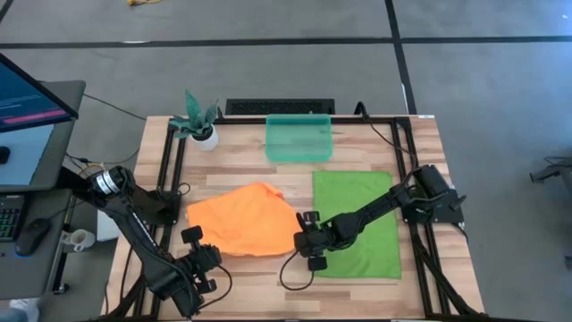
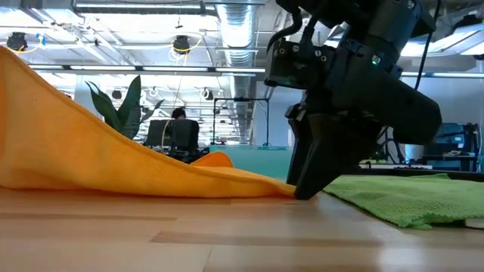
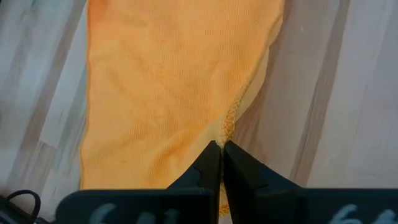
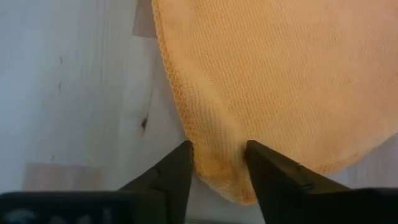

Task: Roll microfiber towels into tight, uniform cylinder then place into a basket
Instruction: Fold the orange towel

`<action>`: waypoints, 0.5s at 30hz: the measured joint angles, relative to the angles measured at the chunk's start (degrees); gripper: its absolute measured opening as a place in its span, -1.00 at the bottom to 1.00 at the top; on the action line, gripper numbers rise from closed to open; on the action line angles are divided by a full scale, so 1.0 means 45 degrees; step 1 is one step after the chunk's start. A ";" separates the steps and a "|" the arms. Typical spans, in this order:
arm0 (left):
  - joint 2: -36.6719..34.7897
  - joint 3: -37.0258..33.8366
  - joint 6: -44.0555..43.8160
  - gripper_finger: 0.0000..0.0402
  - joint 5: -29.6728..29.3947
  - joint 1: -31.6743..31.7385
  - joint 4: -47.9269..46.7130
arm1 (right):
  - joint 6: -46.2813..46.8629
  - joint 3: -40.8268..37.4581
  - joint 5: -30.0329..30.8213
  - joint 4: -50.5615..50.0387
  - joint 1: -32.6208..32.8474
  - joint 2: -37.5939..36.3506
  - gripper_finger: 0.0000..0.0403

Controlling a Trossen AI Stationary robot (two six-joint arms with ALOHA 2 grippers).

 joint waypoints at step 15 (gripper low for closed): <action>0.0000 0.0003 -0.0197 -1.00 0.0039 -0.0083 -0.1330 | 0.0348 0.1075 0.0379 -0.1425 0.0649 0.0083 -0.90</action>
